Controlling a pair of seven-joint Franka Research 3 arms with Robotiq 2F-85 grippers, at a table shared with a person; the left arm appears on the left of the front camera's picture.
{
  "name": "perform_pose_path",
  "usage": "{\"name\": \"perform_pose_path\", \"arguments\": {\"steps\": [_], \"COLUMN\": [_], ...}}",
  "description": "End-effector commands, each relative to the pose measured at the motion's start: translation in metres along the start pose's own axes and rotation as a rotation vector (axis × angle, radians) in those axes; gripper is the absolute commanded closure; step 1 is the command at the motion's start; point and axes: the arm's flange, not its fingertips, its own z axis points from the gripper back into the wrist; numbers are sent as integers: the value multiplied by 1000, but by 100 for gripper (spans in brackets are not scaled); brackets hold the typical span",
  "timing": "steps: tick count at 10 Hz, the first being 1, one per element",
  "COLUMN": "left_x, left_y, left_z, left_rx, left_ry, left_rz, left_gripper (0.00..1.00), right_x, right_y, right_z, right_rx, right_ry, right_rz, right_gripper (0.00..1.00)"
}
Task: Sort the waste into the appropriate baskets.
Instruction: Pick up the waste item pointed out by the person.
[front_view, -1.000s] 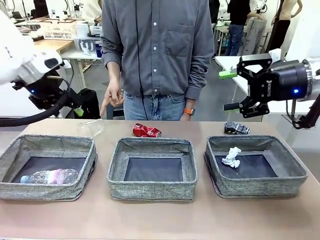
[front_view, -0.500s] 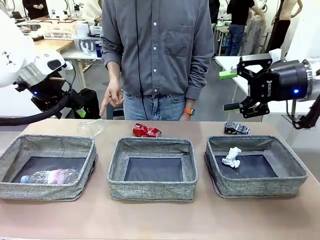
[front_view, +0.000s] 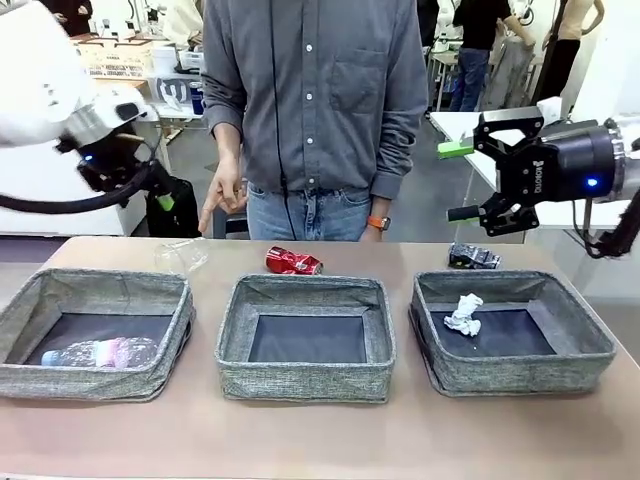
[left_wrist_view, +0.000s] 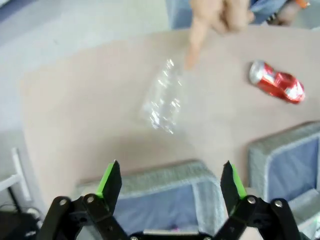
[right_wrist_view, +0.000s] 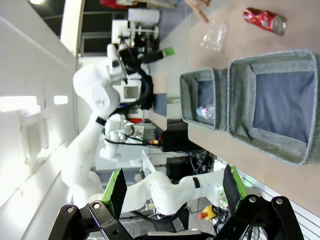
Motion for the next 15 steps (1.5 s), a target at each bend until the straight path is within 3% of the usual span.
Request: {"name": "perform_pose_path", "arguments": {"steps": [1,3,8,11,15], "left_x": [56,65,56,54,59], "left_y": [17,21,21,16,18], "left_z": [-18,-42,-99,-136,-171], "left_rx": [29,-15,-100,-142,-86], "left_ry": [133,224,297,307,294], "left_rz": [-51,-101,-154,-169,-150], "left_gripper": [0,0,0,0,0], "right_x": [-1,-1,-1,-1,-1], "right_y": [2,2,2,2,2], "right_z": [0,0,0,0,0], "right_rx": [3,3,3,3,3], "right_ry": [1,1,1,1,1], "right_rz": [-15,-15,-15,-15,-15], "right_gripper": [0,0,0,0,0]}}
